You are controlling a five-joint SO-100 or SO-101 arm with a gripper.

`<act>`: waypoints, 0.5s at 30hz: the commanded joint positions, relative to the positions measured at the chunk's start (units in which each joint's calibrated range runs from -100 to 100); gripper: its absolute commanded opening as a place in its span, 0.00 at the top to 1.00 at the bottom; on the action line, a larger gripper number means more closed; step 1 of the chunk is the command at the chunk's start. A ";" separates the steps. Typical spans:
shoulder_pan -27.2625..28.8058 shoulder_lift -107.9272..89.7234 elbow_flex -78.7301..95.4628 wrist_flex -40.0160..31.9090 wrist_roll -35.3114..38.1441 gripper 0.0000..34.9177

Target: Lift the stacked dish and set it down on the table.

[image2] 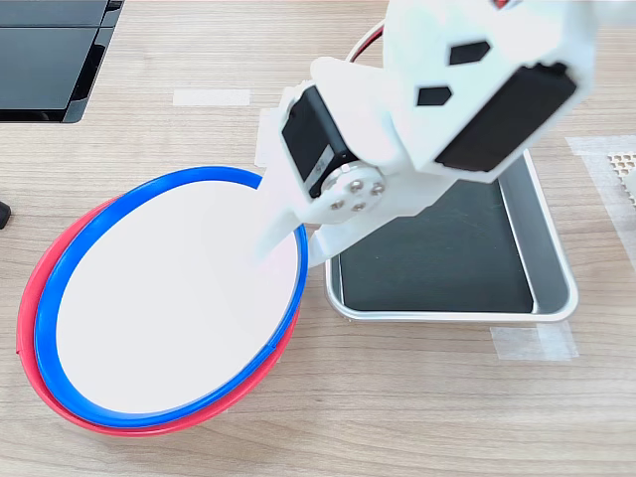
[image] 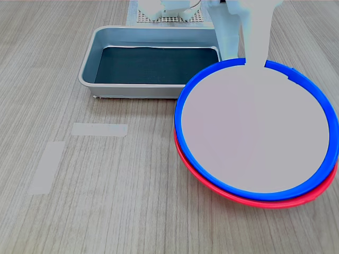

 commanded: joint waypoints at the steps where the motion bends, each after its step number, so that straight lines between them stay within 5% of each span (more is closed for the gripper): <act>1: 0.30 0.55 -3.33 -0.98 -0.05 0.91; 2: 0.30 0.72 -3.51 -0.98 -0.05 0.99; 15: 0.87 -4.91 -3.42 0.92 -0.34 1.00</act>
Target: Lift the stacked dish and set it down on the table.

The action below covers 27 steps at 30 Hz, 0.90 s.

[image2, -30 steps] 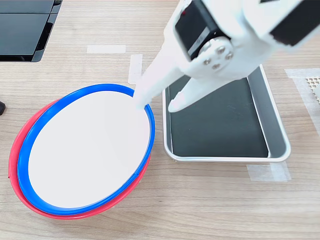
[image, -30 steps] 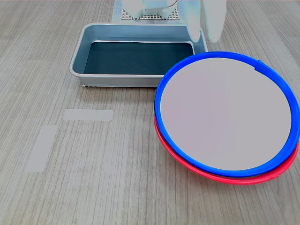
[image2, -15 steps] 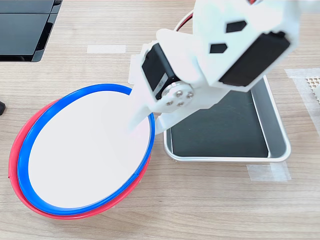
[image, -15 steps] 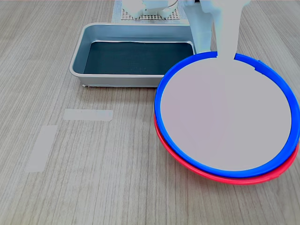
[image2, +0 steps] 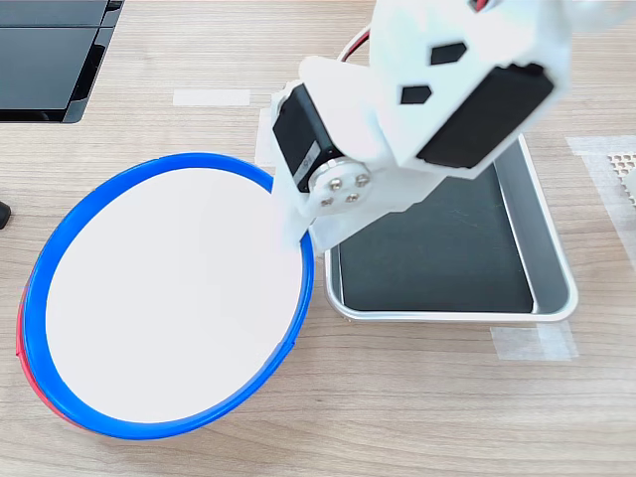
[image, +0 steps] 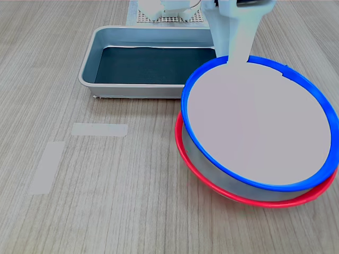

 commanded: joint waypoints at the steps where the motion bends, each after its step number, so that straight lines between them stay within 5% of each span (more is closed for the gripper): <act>1: 0.16 -5.93 -2.60 0.84 -0.44 1.00; 12: 2.89 -13.86 -3.42 3.15 -0.93 1.00; 27: 23.04 -13.95 -1.06 2.65 6.30 1.00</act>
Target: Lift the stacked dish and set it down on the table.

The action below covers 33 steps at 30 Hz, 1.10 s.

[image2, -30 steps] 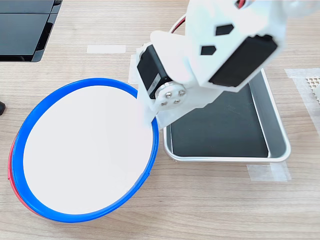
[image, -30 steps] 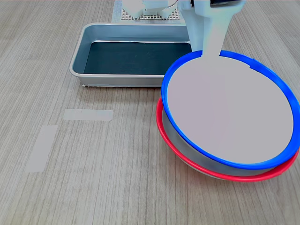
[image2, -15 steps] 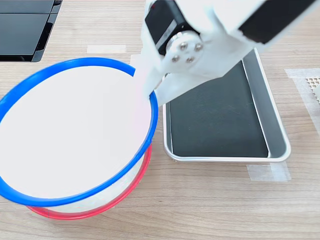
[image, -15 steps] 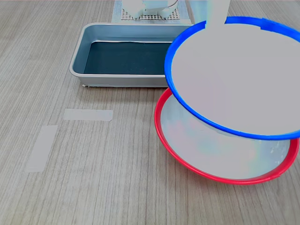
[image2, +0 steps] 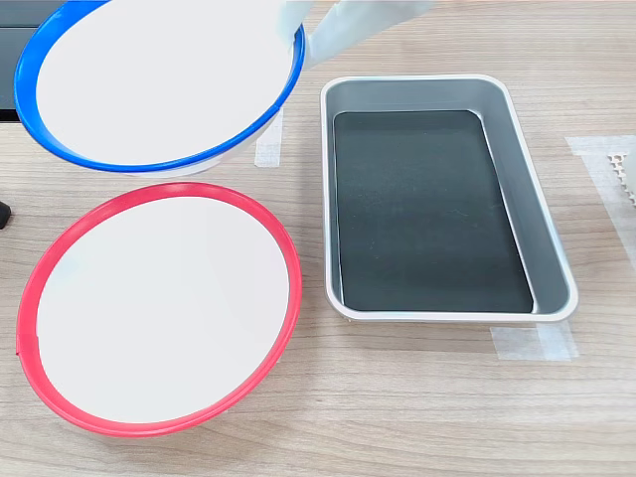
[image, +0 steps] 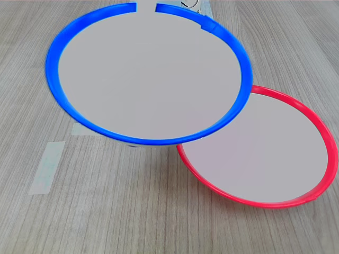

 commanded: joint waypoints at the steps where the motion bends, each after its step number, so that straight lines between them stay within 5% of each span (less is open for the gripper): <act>1: 4.51 -0.39 0.22 -2.90 1.56 1.00; 15: 12.32 12.49 -1.88 -8.68 4.54 1.00; 33: 10.53 19.22 -2.51 -14.29 3.91 1.00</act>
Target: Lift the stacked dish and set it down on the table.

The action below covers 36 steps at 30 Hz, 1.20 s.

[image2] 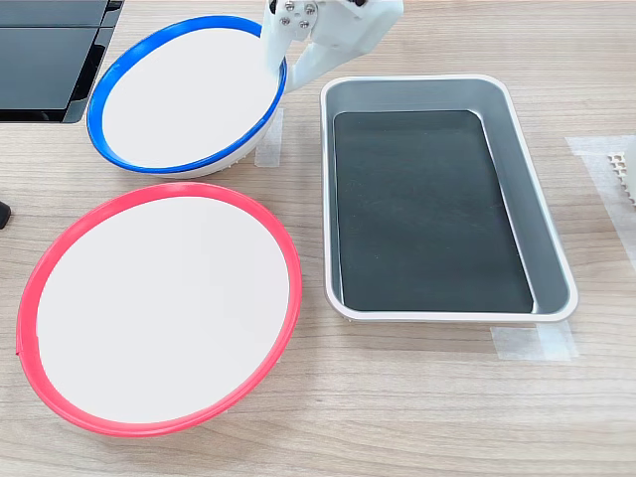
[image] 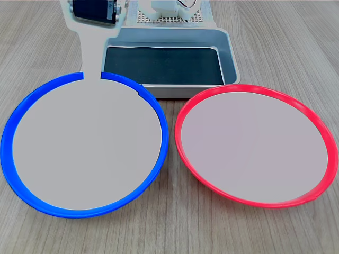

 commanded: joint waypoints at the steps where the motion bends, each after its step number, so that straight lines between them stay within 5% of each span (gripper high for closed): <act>1: -0.35 0.04 -1.70 -1.90 -0.05 1.00; 12: 0.40 -1.24 4.22 -2.89 2.00 0.99; 15: 0.21 -2.52 5.40 -1.40 2.15 0.82; 19: 0.02 -4.14 5.77 0.41 2.00 0.71; 27: -1.77 -13.43 3.95 12.88 1.37 0.75; 31: -6.28 -24.26 4.77 21.13 0.10 0.98; 36: -12.31 -37.65 12.41 15.27 -3.86 1.00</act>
